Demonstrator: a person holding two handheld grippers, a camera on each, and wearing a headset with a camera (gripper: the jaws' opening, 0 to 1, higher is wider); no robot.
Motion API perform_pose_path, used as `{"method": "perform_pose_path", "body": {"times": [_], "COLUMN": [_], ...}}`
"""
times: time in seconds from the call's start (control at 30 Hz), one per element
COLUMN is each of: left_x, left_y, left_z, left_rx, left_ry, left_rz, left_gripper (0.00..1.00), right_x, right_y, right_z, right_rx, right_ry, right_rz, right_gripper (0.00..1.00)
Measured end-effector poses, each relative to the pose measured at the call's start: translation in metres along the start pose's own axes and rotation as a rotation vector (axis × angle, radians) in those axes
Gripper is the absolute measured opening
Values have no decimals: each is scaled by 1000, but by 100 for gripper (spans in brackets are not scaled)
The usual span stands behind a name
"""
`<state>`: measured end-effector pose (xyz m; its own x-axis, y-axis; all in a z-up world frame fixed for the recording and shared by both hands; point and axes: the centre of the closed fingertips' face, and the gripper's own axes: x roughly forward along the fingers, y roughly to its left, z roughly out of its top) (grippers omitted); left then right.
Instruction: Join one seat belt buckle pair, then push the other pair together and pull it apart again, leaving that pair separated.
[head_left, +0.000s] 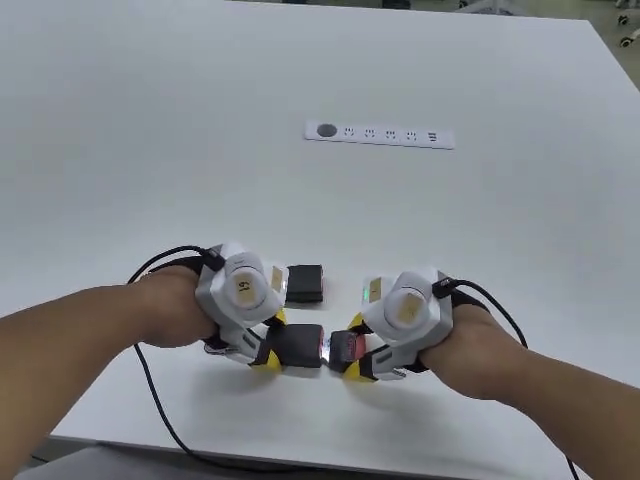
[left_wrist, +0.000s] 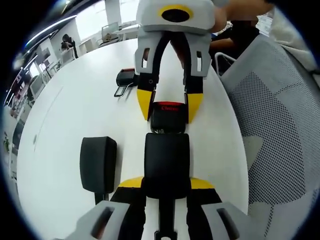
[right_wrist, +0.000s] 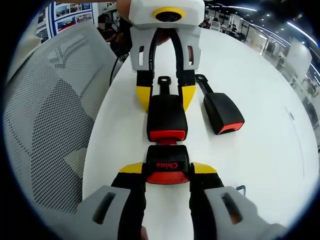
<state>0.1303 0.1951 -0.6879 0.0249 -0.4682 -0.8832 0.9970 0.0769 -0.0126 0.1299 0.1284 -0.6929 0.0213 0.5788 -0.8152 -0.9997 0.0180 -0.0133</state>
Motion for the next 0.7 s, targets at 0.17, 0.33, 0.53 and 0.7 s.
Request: {"method": "perform_pose_path", "body": {"times": [0.17,0.33,0.53,0.7], "left_x": [1,2,3,4], "left_y": [1,1,1,1], "left_z": [-2,-3,-3,-4], "left_rx": [-2,-9,-11,-6], "left_ry": [4,7,17,19], "left_rz": [8,4,-1,-5], "left_gripper": [31,31,31,31], "right_x": [0,-1,1,0], "right_y": [0,1,0,-1], "right_z": [0,1,-1,-1], "right_rx": [6,8,18,31], "right_ry": [5,12,18,5], "right_rz": [-4,-10,-15,-19], "right_gripper": [31,31,32,32]}}
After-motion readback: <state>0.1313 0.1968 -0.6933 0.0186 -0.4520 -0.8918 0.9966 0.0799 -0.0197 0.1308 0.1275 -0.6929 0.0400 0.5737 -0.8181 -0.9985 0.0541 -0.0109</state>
